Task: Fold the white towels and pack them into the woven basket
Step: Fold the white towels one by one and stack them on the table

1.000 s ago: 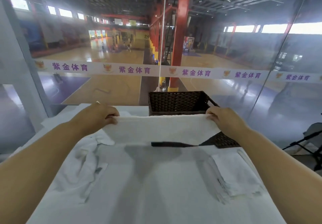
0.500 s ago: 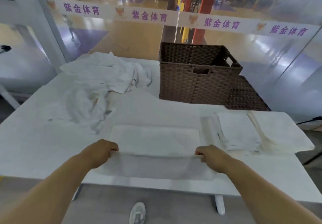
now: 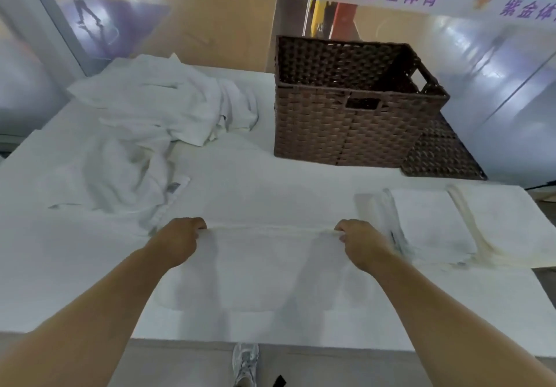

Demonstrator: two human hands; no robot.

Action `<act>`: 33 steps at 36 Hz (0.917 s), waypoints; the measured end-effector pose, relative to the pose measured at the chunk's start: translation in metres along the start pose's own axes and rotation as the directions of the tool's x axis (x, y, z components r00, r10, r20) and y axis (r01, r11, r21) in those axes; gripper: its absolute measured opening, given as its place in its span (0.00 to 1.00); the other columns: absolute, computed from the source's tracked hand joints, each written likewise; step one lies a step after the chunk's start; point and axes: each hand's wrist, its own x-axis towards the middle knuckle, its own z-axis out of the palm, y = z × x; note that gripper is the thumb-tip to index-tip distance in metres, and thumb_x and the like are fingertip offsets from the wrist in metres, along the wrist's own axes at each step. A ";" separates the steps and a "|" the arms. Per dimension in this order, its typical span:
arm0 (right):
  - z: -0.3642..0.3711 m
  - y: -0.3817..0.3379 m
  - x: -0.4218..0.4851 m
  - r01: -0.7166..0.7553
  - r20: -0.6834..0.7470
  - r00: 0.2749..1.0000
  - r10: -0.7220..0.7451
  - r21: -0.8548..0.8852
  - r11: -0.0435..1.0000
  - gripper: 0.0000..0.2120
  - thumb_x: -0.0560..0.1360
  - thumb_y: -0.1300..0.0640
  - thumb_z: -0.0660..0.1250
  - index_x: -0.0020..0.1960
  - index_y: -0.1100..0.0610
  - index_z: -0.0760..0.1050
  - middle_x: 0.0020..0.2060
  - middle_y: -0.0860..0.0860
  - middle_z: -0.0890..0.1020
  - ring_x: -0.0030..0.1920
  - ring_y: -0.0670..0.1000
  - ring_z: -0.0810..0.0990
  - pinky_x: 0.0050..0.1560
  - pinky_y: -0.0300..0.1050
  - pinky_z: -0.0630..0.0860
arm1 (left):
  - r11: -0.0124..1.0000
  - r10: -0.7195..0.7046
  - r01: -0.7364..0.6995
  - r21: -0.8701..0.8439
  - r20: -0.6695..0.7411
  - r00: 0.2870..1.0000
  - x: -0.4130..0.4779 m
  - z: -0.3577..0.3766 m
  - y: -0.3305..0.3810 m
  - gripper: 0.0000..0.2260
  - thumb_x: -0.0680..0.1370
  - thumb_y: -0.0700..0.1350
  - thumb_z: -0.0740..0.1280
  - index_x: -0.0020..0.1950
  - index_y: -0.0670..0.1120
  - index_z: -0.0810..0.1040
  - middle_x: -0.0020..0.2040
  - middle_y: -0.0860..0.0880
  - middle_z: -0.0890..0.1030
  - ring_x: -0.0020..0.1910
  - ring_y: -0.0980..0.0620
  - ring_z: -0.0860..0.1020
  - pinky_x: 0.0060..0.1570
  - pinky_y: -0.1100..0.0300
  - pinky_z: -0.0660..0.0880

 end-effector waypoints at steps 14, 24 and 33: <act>0.043 -0.010 0.039 -0.034 0.154 0.986 0.056 -0.145 0.989 0.09 0.80 0.54 0.57 0.58 0.50 0.71 0.55 0.49 0.76 0.58 0.52 0.73 0.53 0.47 0.67 | 0.997 0.082 -0.083 0.000 0.134 0.988 0.047 0.043 -0.016 0.16 0.80 0.47 0.61 0.68 0.50 0.72 0.64 0.49 0.74 0.63 0.49 0.72 0.62 0.60 0.67; 0.030 -0.014 0.058 -0.069 0.178 0.980 0.094 -0.139 0.988 0.07 0.82 0.54 0.50 0.55 0.53 0.65 0.40 0.53 0.76 0.40 0.55 0.74 0.44 0.47 0.66 | 0.998 0.060 -0.056 -0.029 0.140 0.988 0.068 0.030 -0.017 0.06 0.81 0.49 0.58 0.52 0.51 0.74 0.48 0.47 0.80 0.46 0.46 0.78 0.46 0.53 0.75; 0.037 -0.020 0.069 -0.111 0.131 0.981 0.140 -0.208 0.972 0.04 0.81 0.56 0.50 0.50 0.50 0.63 0.42 0.51 0.78 0.44 0.55 0.75 0.46 0.48 0.63 | 0.995 0.029 -0.041 0.089 0.138 0.990 0.078 0.032 -0.008 0.08 0.81 0.51 0.56 0.49 0.48 0.71 0.48 0.47 0.79 0.45 0.46 0.76 0.43 0.56 0.73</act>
